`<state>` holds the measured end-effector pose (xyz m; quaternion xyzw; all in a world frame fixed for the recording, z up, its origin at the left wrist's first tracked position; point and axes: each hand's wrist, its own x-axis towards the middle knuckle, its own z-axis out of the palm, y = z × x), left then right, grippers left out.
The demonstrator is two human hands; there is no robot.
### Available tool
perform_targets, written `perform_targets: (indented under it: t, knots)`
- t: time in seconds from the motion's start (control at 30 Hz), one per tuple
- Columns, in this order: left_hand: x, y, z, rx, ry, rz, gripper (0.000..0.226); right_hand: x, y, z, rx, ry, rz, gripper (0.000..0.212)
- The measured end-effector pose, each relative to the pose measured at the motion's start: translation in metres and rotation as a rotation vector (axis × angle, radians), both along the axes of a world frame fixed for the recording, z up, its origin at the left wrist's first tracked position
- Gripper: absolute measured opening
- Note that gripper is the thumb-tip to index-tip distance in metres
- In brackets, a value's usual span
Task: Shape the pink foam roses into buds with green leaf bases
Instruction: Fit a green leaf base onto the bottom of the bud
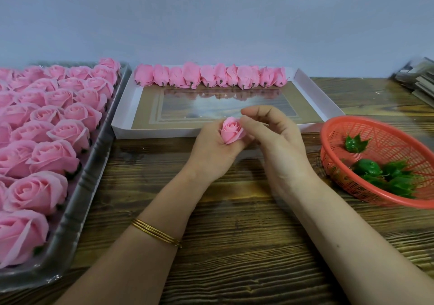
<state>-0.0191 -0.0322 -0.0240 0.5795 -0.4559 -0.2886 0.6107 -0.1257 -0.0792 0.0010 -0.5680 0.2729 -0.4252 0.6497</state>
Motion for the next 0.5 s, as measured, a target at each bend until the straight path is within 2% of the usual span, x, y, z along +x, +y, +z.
perform_targets:
  t: [0.13,0.5]
  knots:
    - [-0.0009,0.0016,0.0026,0.021,-0.028,-0.016,0.019,-0.0006,0.0015,0.0004,-0.031,0.014,0.015,0.019]
    - [-0.0002,0.0073,0.0094,0.047,-0.031,-0.009,0.016,-0.0024,0.003,-0.0007,-0.058,0.047,0.043,0.027]
